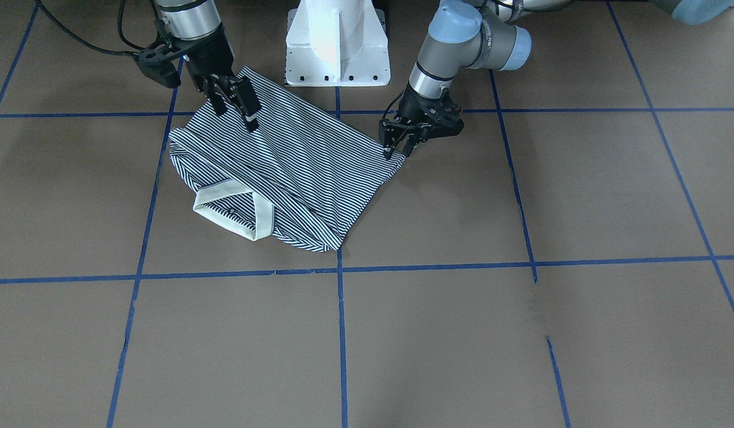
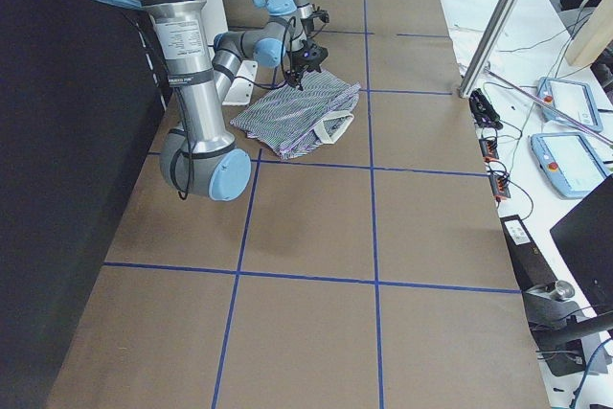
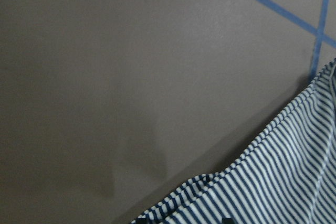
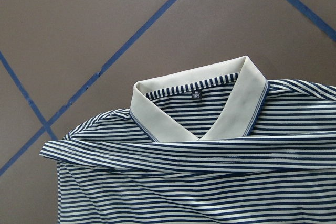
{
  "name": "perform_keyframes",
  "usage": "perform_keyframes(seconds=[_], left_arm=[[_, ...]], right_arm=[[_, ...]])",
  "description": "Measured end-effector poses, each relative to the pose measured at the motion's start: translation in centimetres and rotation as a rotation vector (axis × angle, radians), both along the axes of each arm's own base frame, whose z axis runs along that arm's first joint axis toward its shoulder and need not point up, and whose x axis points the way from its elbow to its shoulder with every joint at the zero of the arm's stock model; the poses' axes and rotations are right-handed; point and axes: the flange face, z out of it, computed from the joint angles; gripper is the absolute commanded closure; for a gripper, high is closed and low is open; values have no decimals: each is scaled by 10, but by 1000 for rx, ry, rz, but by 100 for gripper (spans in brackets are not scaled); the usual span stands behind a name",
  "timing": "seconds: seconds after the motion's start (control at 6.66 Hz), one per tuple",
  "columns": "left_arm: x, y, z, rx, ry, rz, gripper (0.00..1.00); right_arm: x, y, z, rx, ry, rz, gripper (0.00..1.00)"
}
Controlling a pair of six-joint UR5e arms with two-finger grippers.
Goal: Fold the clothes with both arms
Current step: 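Bring both grippers down to the rotated shirt's edges, then rotate the shirt upright with the right gripper while the left gripper withdraws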
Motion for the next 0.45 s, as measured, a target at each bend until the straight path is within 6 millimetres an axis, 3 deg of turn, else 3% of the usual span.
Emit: perform_keyframes(seconds=[0.15,0.45], left_arm=[[3,2,2,-3,-22,-1,45],[8,4,5,-1,-44,-8,70]], right_arm=[[-1,-1,1,0,2,1,0],[-1,-2,1,-1,4,2,0]])
